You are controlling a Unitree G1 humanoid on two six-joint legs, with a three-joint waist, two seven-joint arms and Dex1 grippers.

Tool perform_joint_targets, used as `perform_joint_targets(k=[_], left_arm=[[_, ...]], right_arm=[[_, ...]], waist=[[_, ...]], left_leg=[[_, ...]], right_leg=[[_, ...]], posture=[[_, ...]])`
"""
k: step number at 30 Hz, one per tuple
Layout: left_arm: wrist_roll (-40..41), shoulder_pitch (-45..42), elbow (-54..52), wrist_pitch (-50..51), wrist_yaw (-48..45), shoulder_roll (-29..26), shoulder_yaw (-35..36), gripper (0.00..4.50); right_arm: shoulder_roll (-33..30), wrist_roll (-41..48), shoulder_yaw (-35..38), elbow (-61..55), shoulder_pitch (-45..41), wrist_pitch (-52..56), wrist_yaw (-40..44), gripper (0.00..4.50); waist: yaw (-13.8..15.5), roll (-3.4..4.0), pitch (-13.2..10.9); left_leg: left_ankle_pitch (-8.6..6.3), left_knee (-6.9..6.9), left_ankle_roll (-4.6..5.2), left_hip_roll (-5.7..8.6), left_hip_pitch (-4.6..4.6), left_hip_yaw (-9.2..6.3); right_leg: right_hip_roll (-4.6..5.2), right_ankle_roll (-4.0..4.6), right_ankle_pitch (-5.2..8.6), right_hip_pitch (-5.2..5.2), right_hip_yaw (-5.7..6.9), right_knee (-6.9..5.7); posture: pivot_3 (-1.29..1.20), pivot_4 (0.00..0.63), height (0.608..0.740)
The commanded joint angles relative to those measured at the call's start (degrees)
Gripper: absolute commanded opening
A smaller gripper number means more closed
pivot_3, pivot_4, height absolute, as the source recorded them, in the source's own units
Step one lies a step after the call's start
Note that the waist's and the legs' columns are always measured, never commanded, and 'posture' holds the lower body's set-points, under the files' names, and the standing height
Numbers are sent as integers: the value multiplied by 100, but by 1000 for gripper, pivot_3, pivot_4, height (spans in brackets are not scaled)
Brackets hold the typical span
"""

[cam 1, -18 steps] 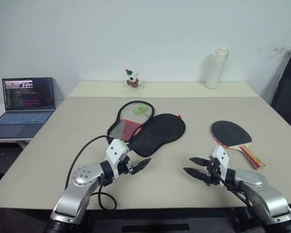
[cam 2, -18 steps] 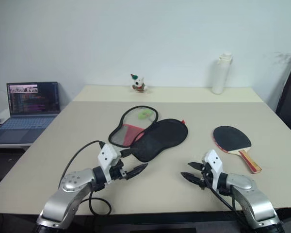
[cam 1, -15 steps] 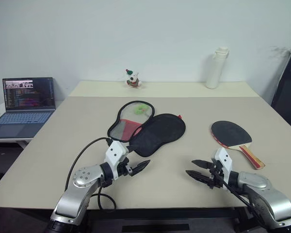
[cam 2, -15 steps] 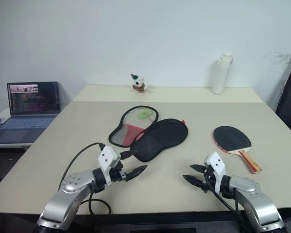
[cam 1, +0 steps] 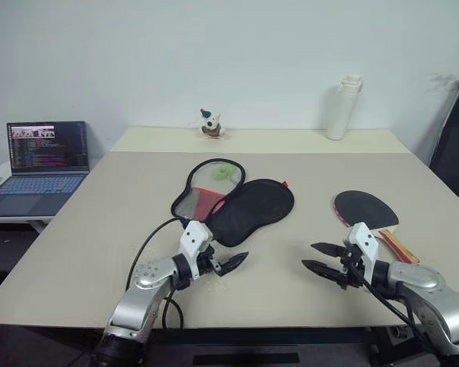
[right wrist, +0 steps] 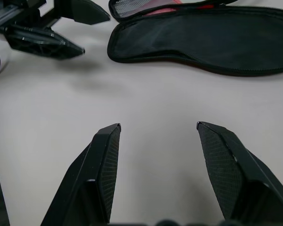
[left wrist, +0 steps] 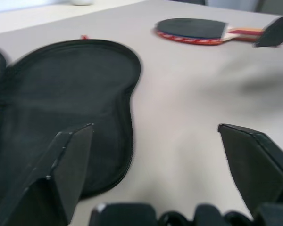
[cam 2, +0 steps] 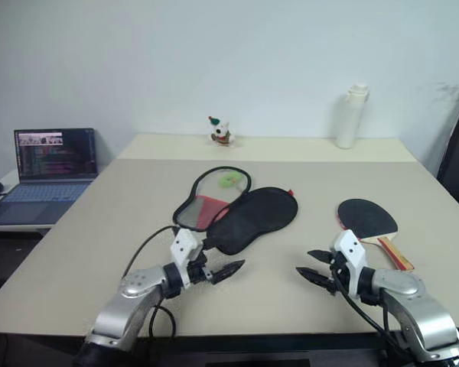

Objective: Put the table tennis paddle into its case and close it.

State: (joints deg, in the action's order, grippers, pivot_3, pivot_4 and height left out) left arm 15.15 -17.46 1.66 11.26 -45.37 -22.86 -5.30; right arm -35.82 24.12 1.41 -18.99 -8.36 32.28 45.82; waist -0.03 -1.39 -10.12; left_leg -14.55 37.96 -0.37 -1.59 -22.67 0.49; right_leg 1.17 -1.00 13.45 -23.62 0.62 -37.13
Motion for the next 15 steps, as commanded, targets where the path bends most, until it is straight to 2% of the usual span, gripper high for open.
perform_joint_targets(k=[1,8,15], left_arm=[[-40,-477,431,-249,-137,-32,92,4473],[-321,-1537,2172,-874,-554,-7,-24,4473],[-393,-2177,3347,-1189,-1575,84,-219,4473]], right_arm=[[13,268,97,-425,-252,196,-64,2861],[-81,885,148,-1023,-756,930,-110,2861],[-16,982,101,-1197,-871,924,-269,2861]], waist=[[-1,0,0],[-2,0,0],[-3,0,0]], left_leg=[[0,0,0,1,1,0],[0,-1,0,4,-3,-3],[0,-1,0,4,-12,3]], right_leg=[[-1,0,0,0,0,-2],[-5,0,0,-1,4,4],[-3,-1,0,-2,9,10]], posture=[[0,150,740],[0,150,740],[0,150,740]])
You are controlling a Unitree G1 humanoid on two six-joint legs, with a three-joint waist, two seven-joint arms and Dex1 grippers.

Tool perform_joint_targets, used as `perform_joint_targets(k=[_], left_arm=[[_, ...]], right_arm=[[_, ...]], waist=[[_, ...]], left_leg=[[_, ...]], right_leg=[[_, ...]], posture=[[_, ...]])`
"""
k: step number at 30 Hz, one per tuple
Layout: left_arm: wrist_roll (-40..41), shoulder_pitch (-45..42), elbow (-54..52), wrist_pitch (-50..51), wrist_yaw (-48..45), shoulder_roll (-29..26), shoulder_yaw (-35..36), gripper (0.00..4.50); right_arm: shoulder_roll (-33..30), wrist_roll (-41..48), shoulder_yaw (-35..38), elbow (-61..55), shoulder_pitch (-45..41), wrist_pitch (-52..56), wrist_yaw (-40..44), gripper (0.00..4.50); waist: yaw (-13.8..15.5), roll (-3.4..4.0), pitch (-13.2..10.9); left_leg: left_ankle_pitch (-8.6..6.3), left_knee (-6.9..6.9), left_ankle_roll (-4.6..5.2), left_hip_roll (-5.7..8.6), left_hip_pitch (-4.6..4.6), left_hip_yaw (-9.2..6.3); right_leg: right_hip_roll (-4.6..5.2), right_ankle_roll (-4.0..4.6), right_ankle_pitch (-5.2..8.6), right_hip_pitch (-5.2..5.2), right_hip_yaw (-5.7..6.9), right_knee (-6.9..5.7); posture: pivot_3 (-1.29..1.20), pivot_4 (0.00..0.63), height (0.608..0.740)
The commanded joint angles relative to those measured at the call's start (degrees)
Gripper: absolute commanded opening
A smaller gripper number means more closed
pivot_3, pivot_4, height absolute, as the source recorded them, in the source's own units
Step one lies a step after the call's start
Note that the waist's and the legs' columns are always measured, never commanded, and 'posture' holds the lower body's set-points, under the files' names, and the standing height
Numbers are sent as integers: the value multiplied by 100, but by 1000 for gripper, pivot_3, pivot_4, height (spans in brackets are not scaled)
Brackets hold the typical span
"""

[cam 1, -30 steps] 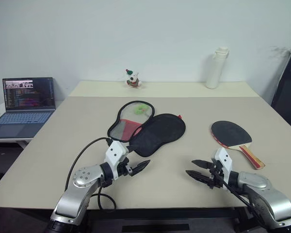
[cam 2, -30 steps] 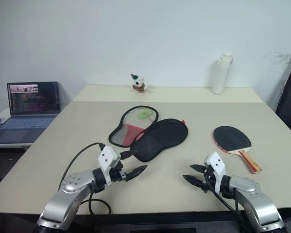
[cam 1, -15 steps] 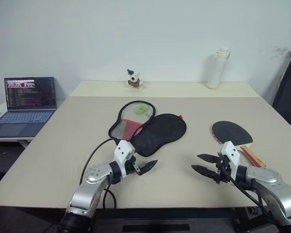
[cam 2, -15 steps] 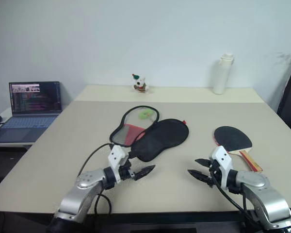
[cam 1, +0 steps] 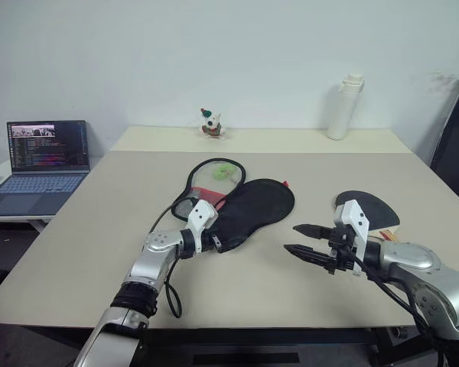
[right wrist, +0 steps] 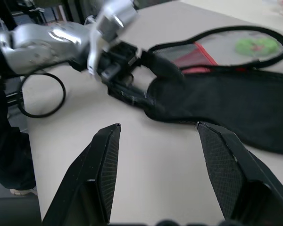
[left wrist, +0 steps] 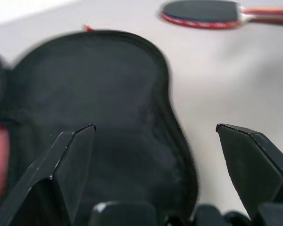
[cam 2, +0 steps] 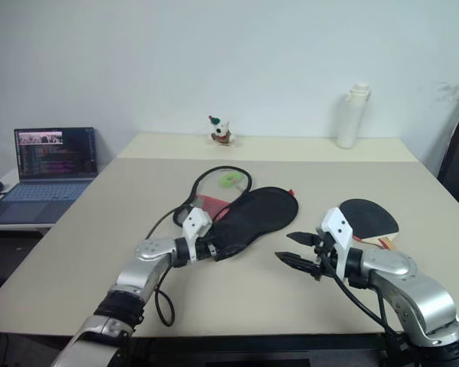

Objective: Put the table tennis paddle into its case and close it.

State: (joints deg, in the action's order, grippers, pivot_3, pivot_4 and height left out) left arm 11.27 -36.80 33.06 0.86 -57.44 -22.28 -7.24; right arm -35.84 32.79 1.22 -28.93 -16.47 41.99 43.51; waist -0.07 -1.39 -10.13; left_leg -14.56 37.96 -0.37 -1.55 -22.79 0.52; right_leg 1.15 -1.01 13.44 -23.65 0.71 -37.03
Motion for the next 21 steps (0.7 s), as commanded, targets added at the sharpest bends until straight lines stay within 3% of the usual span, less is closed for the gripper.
perform_joint_targets(k=[1,5,14,21], left_arm=[[-46,-305,327,-191,-500,-1,-56,4473],[-163,-453,615,-123,-1014,-63,-210,4473],[-606,-466,1026,-339,-875,-105,-204,4473],[-613,-409,1001,-232,-796,-110,-98,1973]], right_arm=[[4,100,103,-202,-56,-70,-64,2861],[57,136,132,-302,89,-95,-141,2861],[135,133,111,-382,178,-79,-325,2861],[152,109,189,-356,249,-137,-450,2861]], waist=[[0,0,0],[-2,0,0],[-4,0,0],[-5,0,1]], left_leg=[[0,0,0,0,0,0],[0,1,0,0,0,2],[0,1,0,-2,1,-2],[0,1,0,-3,2,-3]], right_leg=[[0,0,0,0,0,-1],[-1,0,0,-1,2,-5],[-1,0,0,-2,0,-7],[-1,0,0,-2,-2,-7]], posture=[[0,150,740],[0,150,740],[0,150,740],[0,150,740]])
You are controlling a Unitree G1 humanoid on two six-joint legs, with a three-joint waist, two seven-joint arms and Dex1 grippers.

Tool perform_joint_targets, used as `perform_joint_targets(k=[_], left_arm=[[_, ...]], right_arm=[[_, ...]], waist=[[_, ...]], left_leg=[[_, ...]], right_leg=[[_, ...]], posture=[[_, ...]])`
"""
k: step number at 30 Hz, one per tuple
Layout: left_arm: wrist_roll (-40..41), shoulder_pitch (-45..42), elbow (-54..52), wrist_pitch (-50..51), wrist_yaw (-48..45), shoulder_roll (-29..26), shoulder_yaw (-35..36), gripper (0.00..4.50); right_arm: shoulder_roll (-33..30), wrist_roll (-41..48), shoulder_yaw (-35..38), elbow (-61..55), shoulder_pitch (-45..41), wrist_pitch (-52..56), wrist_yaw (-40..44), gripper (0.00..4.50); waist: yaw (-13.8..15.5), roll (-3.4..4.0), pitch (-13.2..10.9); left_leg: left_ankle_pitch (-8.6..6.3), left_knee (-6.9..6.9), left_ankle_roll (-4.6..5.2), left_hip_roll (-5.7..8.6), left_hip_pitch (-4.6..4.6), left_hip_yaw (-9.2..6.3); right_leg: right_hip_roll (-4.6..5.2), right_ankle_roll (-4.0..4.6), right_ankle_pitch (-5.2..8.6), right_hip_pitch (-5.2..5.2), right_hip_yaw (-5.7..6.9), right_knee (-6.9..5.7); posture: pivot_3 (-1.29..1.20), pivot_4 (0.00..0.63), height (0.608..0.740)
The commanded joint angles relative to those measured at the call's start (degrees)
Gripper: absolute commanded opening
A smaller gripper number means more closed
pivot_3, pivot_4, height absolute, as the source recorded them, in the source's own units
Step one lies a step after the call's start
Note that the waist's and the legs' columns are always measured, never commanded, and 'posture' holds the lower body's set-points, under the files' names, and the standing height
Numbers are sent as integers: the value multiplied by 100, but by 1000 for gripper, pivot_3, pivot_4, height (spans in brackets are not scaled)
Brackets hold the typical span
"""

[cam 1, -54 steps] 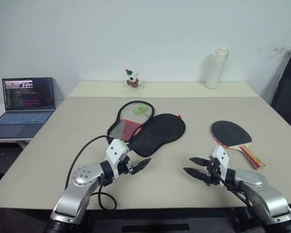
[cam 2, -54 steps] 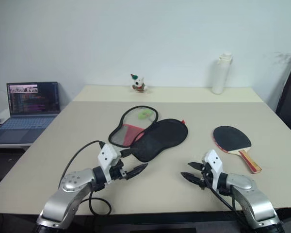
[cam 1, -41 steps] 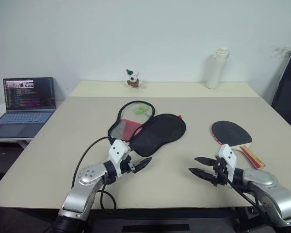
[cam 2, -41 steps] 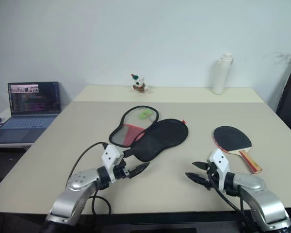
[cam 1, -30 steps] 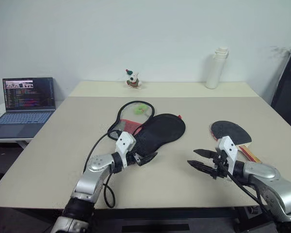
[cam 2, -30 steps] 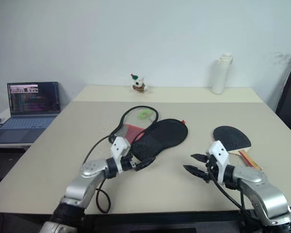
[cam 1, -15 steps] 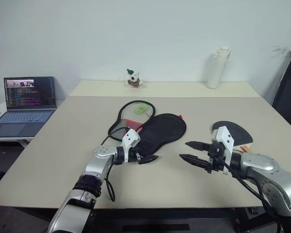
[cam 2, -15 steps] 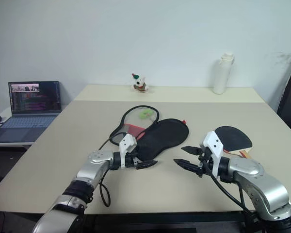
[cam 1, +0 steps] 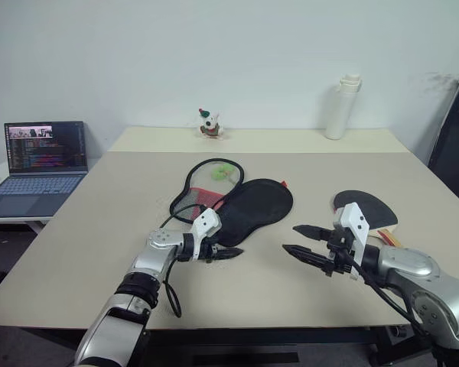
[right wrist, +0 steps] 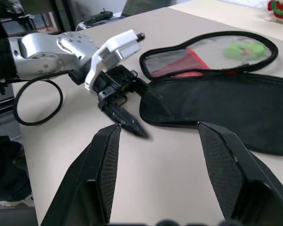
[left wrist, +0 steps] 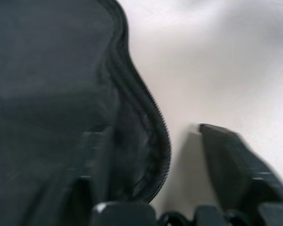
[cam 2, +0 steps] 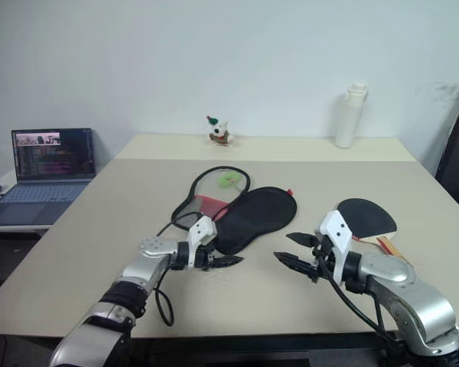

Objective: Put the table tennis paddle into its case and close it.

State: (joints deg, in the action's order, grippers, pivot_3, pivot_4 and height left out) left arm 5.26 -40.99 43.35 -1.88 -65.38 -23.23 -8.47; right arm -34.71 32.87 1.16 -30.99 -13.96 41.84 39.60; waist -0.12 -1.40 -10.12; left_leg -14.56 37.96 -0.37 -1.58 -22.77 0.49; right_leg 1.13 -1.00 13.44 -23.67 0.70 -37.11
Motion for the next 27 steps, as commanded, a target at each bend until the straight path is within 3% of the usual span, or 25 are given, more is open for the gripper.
perform_joint_targets(k=[1,5,6,18,27], left_arm=[[37,24,-105,100,8,24,56,1599],[160,11,-339,312,186,248,159,147],[152,8,-375,337,238,290,164,41],[171,232,-1773,1761,818,1221,-261,41],[-50,181,-1640,1906,1325,1855,-624,41]], right_arm=[[43,95,197,-149,1,-130,-80,2861],[38,97,235,-172,37,-144,-155,2861],[31,102,247,-181,49,-144,-167,2861],[-131,124,512,-231,177,-105,-173,2861],[-364,147,775,-289,429,-101,-86,2861]], waist=[[0,0,0],[2,0,0],[4,0,0],[19,-1,-1],[15,-1,-1]], left_leg=[[0,0,0,0,0,0],[0,0,0,0,-1,0],[0,1,0,0,-1,0],[0,2,0,3,-5,-2],[0,2,0,7,-4,-1]], right_leg=[[0,0,0,0,0,0],[1,0,0,0,0,0],[1,-1,0,0,0,0],[4,-3,-1,1,-2,1],[0,-2,-1,1,-5,0]], posture=[[0,150,740],[0,150,740],[0,150,740],[0,150,740],[0,150,740]])
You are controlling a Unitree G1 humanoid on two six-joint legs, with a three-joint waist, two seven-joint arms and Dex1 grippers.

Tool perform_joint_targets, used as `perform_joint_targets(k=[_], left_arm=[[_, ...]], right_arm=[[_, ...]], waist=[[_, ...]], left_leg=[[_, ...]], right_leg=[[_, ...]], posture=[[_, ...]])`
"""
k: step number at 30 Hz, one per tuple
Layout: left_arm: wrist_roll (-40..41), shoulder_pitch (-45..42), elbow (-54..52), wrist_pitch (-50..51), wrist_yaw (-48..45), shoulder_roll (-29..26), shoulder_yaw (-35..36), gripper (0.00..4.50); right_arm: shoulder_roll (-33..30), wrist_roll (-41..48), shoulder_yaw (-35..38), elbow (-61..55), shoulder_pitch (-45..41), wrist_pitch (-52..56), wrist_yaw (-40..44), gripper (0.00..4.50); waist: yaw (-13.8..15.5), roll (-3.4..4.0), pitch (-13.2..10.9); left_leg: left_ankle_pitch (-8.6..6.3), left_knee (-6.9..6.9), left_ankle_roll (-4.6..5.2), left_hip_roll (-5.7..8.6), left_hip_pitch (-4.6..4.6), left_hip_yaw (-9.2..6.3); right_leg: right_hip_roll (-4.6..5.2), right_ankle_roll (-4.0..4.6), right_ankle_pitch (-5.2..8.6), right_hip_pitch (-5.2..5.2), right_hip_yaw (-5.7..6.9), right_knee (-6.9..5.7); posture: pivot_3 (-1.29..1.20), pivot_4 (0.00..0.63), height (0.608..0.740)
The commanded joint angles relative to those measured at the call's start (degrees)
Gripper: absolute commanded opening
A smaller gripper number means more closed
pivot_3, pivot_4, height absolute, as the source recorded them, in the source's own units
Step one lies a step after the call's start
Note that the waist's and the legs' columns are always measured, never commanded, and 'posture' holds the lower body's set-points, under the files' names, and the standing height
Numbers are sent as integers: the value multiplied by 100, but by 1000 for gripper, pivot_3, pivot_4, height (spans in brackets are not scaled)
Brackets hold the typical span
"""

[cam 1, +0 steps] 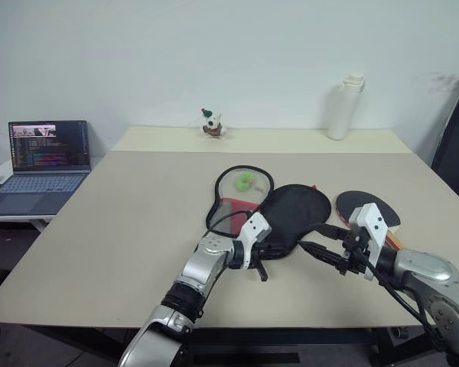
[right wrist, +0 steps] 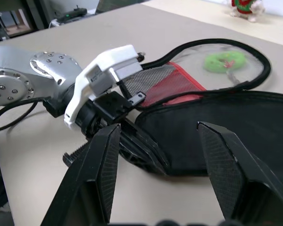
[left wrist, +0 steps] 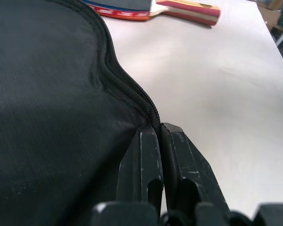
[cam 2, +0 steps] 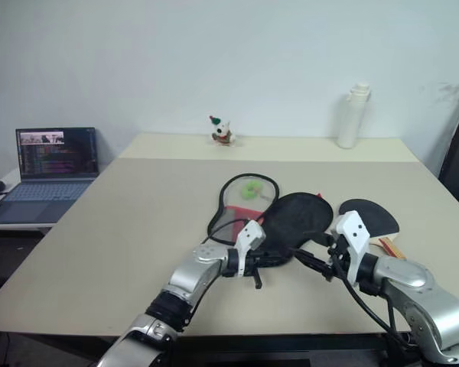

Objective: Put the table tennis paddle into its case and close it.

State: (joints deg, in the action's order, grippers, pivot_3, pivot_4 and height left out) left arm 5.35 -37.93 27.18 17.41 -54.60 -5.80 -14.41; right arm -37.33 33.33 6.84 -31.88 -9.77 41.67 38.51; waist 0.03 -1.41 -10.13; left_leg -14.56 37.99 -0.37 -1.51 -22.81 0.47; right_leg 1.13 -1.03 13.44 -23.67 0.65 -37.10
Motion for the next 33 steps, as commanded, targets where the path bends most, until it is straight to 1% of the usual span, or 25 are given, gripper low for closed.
perform_joint_targets(k=[1,4,8,12,13,15,17,20,22,25,26,27,28,30,33], left_arm=[[-85,-145,26,-31,314,120,-20,41],[-54,-147,24,-41,284,93,-8,820],[40,-48,-280,25,114,-43,-6,2288],[348,250,-1014,180,-370,-544,143,3717],[429,313,-1149,214,-461,-655,183,3717],[759,569,-1583,298,-954,-1206,408,3717],[1012,719,-1808,386,-1184,-1674,696,3717],[1200,677,-1729,425,-1158,-2093,1053,3717],[1272,636,-1668,416,-1163,-2260,1204,3717],[1398,589,-1633,430,-1233,-2484,1397,3762],[1437,577,-1635,444,-1255,-2539,1430,3762],[1484,563,-1646,476,-1285,-2602,1468,3762],[1525,552,-1661,509,-1316,-2655,1504,3762],[1602,540,-1706,577,-1364,-2734,1547,3762],[1674,494,-1738,622,-1447,-2862,1564,3762]], right_arm=[[-114,102,213,-201,16,-82,24,2861],[-137,93,254,-174,30,-69,12,2861],[-76,59,283,-57,-1,-42,-99,2861],[175,206,390,148,-148,224,-491,2861],[237,246,424,186,-190,299,-588,2861],[497,317,497,437,-432,682,-1064,2861],[643,232,460,677,-673,1179,-1535,2861],[841,162,373,1068,-986,1637,-1919,2861],[964,73,345,1334,-1145,1800,-2136,2861],[1170,25,288,1671,-1369,2086,-2346,3414],[1272,45,307,1751,-1447,2164,-2414,3694],[1391,56,303,1870,-1550,2262,-2484,4109],[1496,55,291,1977,-1636,2332,-2543,4412],[1603,-33,212,2171,-1744,2391,-2607,4463],[1779,-122,170,2389,-1829,2400,-2667,4463]], waist=[[0,0,0],[-7,0,0],[-9,0,0],[-29,0,0],[-31,1,0],[-43,2,1],[-88,3,1],[-80,3,1],[-44,4,1],[-13,3,1],[-10,3,1],[-12,3,1],[-16,3,1],[-22,3,1],[-23,3,1]], left_leg=[[0,0,0,0,1,-1],[0,0,0,1,1,0],[0,-1,0,1,1,-1],[0,-2,0,-2,3,-3],[0,-4,0,-5,5,-3],[0,-3,0,-8,8,-5],[0,-3,0,-13,13,0],[1,-3,0,-17,14,-11],[1,-2,0,-15,12,-12],[1,-3,0,-15,-1,-11],[0,-3,0,-15,-4,-9],[0,-4,0,-15,-8,-9],[0,-4,0,-15,-10,-5],[0,-5,0,-15,-10,-2],[0,-5,0,-15,-9,-2]], right_leg=[[0,0,0,0,0,0],[-2,0,0,0,0,0],[-4,0,0,0,0,1],[-4,1,0,-1,-3,0],[-4,1,0,0,-5,-1],[-6,2,0,0,-6,-4],[-8,4,1,0,-9,-9],[-5,13,2,-1,-9,-15],[-3,12,3,0,-8,-12],[4,9,1,-3,-5,-2],[6,9,1,-6,-5,-1],[8,9,0,-9,-6,0],[8,12,-2,-12,-6,0],[7,32,-14,-16,-6,-2],[4,29,-11,-18,-3,-4]], posture=[[0,150,740],[0,150,740],[0,150,740],[0,150,740],[0,150,740],[0,150,740],[0,150,740],[0,150,740],[0,150,740],[0,150,740],[0,150,740],[0,150,740],[0,150,740],[0,150,740],[0,150,740]])
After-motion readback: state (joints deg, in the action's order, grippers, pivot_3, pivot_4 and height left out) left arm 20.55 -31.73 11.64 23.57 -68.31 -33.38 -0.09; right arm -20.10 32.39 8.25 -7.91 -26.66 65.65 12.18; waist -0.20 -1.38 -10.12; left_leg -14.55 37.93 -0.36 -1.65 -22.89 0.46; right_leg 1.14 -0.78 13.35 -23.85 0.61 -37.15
